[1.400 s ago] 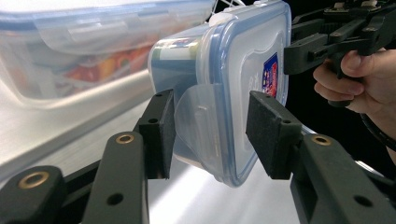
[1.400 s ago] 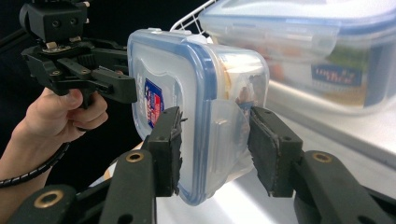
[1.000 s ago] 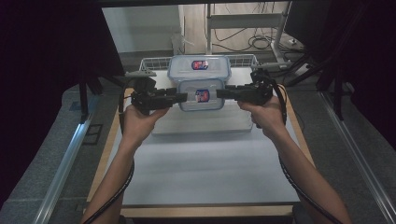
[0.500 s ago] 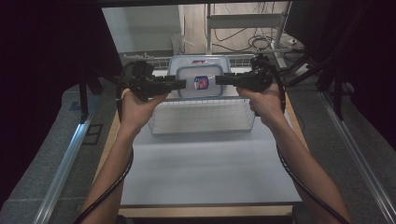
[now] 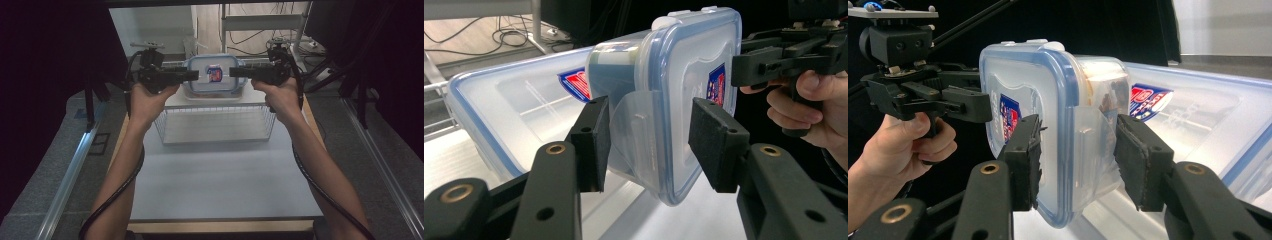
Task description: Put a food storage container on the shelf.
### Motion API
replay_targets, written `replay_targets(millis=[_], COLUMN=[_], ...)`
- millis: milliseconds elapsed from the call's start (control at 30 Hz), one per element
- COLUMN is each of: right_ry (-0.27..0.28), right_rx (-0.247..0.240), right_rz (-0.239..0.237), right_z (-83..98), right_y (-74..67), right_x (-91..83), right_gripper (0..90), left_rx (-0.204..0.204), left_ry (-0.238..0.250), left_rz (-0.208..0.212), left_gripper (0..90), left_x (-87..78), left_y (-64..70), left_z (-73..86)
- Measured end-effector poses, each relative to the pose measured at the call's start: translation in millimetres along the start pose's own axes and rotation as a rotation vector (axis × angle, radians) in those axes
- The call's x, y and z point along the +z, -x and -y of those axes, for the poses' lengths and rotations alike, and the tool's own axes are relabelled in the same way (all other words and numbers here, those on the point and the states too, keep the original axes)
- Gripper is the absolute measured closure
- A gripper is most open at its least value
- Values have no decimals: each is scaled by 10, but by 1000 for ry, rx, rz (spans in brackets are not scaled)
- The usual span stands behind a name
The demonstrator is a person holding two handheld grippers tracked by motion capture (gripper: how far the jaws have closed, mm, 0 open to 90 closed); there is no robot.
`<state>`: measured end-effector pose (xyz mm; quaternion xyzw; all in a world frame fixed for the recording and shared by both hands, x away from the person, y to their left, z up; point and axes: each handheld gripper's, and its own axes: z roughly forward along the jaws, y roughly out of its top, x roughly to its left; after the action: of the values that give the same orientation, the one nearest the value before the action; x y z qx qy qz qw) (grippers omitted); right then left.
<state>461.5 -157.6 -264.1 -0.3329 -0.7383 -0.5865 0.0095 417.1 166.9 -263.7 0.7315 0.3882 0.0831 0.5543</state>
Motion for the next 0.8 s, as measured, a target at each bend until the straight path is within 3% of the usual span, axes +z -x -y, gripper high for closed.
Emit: replay_targets(millis=[400,800], right_ry=[1,-15], right_rx=[47,72], right_rz=[23,45], right_z=[-105,-175], right_y=[153,192], right_x=[126,196], right_gripper=[529,526], left_rx=[-39,-72], left_ry=[-4,-18], left_rz=[-15,-39], left_gripper=[518,490], left_x=[116,185], left_y=[-152,-219], left_z=[-116,-155])
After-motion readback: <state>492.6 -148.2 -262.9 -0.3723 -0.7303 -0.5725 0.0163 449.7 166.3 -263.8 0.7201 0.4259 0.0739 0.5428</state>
